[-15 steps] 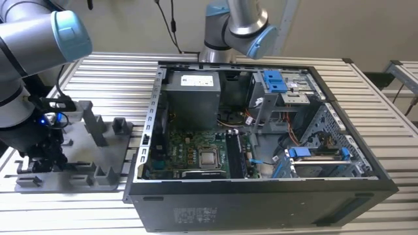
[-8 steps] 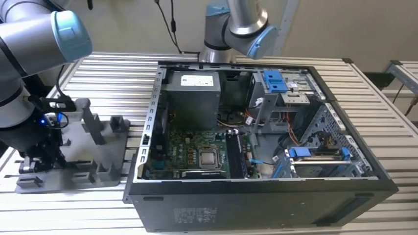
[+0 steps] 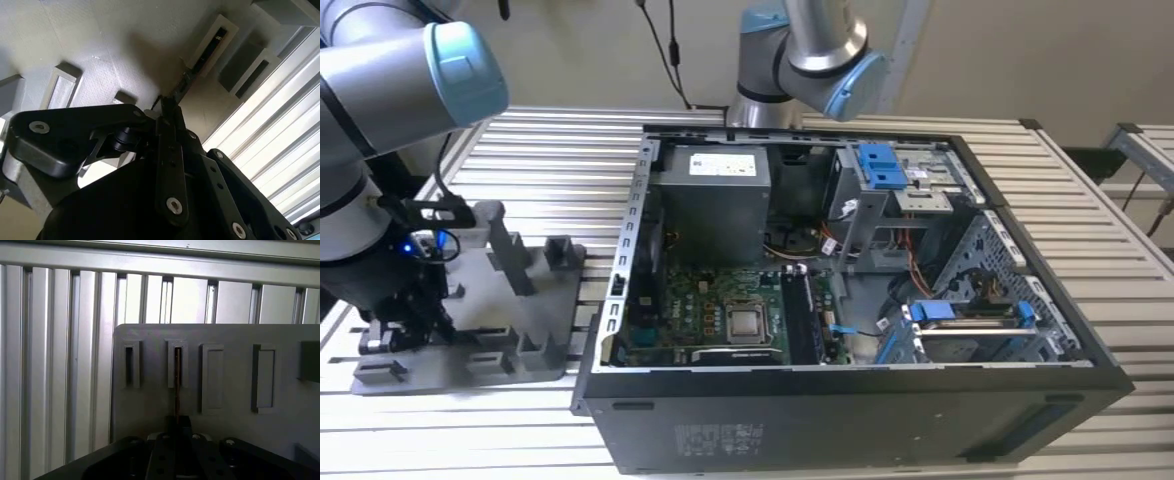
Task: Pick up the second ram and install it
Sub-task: 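Pick up the second ram and move it above second insertion slot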
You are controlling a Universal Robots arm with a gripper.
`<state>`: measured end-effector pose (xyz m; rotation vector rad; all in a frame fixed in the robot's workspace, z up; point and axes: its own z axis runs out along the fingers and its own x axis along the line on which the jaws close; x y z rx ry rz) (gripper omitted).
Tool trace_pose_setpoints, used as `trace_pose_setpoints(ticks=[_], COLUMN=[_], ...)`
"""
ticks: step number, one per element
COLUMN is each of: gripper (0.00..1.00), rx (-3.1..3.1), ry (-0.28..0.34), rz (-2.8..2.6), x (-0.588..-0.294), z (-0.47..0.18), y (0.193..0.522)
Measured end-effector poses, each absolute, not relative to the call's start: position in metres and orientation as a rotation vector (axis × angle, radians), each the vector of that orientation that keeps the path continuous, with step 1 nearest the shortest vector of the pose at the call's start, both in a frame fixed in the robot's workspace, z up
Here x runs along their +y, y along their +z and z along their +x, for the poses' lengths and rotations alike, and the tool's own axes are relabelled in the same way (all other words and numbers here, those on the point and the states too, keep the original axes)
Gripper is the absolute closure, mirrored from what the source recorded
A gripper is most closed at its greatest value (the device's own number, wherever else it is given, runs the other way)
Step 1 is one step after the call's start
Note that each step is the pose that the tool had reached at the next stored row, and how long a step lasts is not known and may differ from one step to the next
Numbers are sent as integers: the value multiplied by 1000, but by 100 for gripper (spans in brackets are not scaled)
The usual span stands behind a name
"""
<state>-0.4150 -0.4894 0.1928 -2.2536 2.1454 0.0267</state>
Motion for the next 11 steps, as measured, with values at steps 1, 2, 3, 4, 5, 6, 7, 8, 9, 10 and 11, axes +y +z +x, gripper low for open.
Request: trace_pose_setpoints(ticks=[1, 2, 3, 4, 5, 6, 7, 8, 9, 10, 11], gripper=[86, 86, 86, 86, 86, 86, 86, 86, 86, 86, 86], rx=[2145, 2145, 2145, 2145, 2145, 2145, 2145, 2145, 2146, 2146, 2145], ry=[27, 27, 27, 27, 27, 27, 27, 27, 27, 27, 27], rz=[-2254, -2254, -2253, -2254, -2254, -2254, -2253, -2253, -2254, -2254, -2253], x=[-489, -489, -489, -489, -489, -489, -489, -489, -489, -489, -489], z=[-415, -415, -415, -415, -415, -415, -415, -415, -415, -415, -415], y=[193, 193, 193, 193, 193, 193, 193, 194, 194, 195, 196])
